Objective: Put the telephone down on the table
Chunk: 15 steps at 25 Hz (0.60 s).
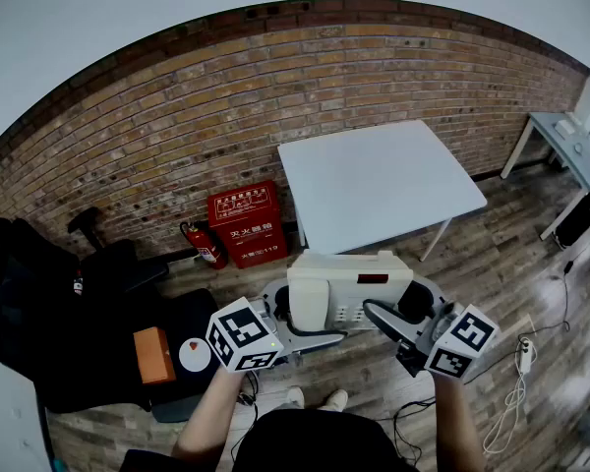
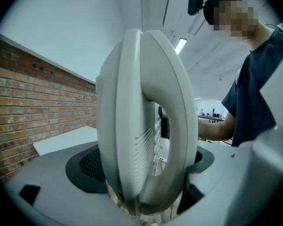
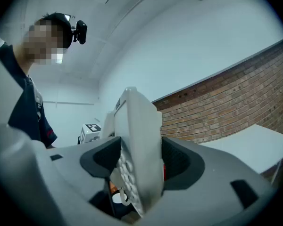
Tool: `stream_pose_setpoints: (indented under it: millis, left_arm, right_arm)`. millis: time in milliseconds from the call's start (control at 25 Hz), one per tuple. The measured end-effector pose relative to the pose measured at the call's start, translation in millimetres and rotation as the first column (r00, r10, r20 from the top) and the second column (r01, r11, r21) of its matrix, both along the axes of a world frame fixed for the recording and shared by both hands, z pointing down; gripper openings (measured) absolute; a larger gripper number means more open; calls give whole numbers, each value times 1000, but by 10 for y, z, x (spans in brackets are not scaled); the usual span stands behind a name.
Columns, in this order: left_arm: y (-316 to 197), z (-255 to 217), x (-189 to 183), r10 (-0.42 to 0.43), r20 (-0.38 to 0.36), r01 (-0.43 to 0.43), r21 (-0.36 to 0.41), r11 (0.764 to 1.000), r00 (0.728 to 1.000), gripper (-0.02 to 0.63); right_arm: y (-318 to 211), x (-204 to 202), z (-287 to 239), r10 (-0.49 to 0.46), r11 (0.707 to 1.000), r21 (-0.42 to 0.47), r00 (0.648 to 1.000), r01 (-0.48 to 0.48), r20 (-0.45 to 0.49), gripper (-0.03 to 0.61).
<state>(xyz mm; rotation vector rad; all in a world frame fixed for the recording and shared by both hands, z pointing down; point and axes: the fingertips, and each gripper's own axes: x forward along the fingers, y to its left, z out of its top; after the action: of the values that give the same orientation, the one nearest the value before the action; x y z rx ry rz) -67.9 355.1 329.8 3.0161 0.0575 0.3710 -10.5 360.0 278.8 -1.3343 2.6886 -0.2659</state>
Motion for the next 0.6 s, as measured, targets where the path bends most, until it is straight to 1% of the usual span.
stream_pose_setpoints:
  millis: [280,600]
  left_arm:
    - [51,23,68,-10,4,10,-9,1000,1000,463]
    - [54,77,171,-20,10,20,-9,1000,1000,463]
  right_arm:
    - [38,69,-7,5,1000,18,1000,-5,4,261]
    - [36,178,59,-2,1000,16,1000,2,15,262]
